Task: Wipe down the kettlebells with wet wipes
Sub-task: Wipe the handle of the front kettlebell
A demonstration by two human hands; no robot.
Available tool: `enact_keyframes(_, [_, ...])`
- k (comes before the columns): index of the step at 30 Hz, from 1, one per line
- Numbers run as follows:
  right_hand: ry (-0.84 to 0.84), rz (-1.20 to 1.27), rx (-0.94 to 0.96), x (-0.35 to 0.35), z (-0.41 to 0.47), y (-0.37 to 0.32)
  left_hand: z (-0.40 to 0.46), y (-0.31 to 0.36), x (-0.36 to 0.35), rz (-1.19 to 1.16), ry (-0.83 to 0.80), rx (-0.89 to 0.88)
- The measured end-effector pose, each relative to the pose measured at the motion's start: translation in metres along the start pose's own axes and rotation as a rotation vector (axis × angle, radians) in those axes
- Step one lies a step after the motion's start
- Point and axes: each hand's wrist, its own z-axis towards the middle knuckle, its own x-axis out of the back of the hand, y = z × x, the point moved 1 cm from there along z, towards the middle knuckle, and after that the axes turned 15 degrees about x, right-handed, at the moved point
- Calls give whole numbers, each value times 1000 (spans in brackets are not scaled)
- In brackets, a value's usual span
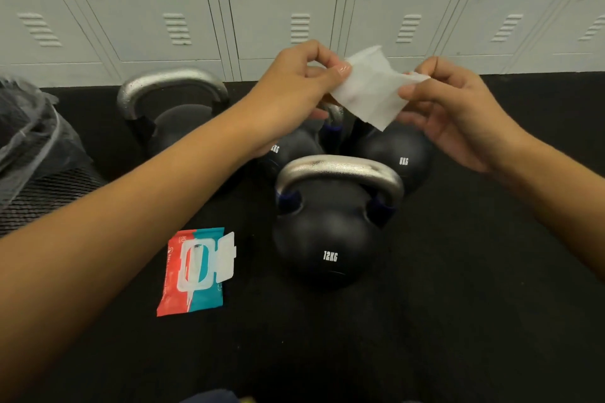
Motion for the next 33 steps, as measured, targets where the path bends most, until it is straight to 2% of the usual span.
enact_keyframes(3, [85,105,-106,6,-8,5,-5,-15,-6,-8,-46,32])
enact_keyframes(7, [96,28,-190,15,-15,12,-10,-35,-13,163,-5,34])
enact_keyframes(11, [-39,-233,-322,22,-24,27,-17,-51,-21,429,100,-7])
enact_keyframes(14, [-147,-454,-350,24,-26,35,-22,-58,-26,622,189,-37])
enact_keyframes(17, [-213,-725,-222,26,-22,33,-23,-62,-29,704,270,-96])
enact_keyframes(20, [-332,-785,-18,15,-21,27,-22,-66,-29,725,305,-138])
enact_keyframes(24, [-488,-836,14,-10,-32,37,-22,-79,-23,665,278,-149])
enact_keyframes(29, [-546,-956,65,-29,-30,48,-29,-105,-1,683,183,-51])
enact_keyframes(33, [-705,-1213,120,-61,-18,59,-31,-118,9,704,157,45])
